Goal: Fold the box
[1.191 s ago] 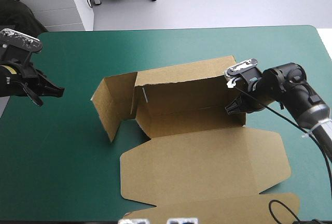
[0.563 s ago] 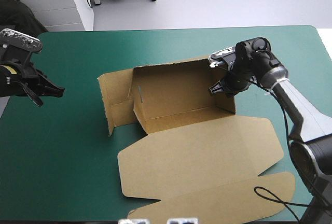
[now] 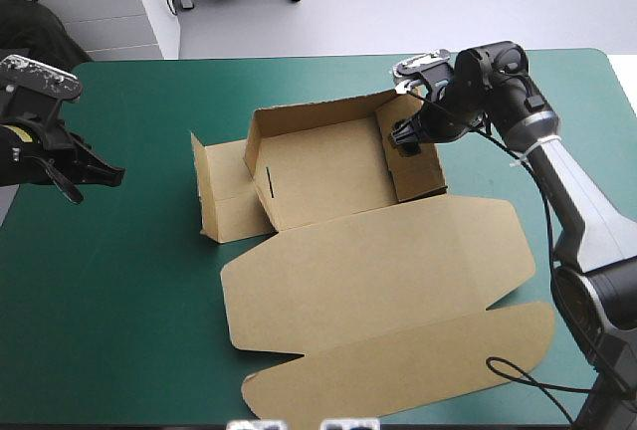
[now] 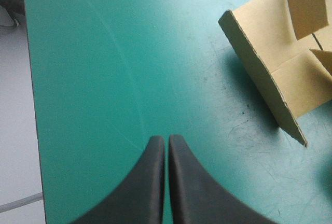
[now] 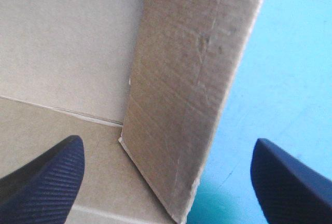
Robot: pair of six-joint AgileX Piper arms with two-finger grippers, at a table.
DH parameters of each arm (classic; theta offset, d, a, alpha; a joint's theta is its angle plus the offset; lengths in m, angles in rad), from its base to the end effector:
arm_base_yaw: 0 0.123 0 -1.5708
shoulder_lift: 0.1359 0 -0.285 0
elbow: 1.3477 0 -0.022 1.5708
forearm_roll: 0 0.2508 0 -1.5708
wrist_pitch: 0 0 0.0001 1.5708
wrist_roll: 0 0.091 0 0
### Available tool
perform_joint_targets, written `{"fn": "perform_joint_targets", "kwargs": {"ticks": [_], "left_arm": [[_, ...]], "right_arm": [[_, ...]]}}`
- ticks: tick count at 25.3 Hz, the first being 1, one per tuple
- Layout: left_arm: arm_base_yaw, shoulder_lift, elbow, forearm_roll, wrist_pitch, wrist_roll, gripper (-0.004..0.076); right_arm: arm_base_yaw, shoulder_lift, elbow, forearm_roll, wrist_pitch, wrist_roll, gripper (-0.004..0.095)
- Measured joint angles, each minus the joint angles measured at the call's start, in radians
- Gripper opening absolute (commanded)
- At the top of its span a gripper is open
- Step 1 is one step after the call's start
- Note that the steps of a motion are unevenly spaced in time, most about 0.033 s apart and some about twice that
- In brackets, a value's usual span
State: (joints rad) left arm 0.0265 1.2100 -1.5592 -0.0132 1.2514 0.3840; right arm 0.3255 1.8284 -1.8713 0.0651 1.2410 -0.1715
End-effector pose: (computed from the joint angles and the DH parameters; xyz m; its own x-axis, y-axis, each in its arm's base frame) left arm 0.2167 0.0046 0.4605 -0.6822 0.3528 -0.6404 0.2531 0.9357 0.2458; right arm 0.3728 0.1317 0.3592 -0.7875 -0.4236 -0.4477 -0.4684 0.8835 -0.0121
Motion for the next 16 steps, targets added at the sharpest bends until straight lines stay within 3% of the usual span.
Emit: {"fn": "perform_joint_targets", "kwargs": {"ticks": [8, 16], "left_arm": [[0.000, 0.000, 0.000, -0.003, 0.000, 0.000, 0.0008], [0.000, 0.000, 0.000, -0.007, 0.000, 0.000, 0.0008]], "right_arm": [[0.000, -0.006, -0.008, -0.006, -0.009, 0.000, 0.0792], [0.000, 0.041, -0.009, -0.020, -0.152, 0.000, 0.0792]]}}
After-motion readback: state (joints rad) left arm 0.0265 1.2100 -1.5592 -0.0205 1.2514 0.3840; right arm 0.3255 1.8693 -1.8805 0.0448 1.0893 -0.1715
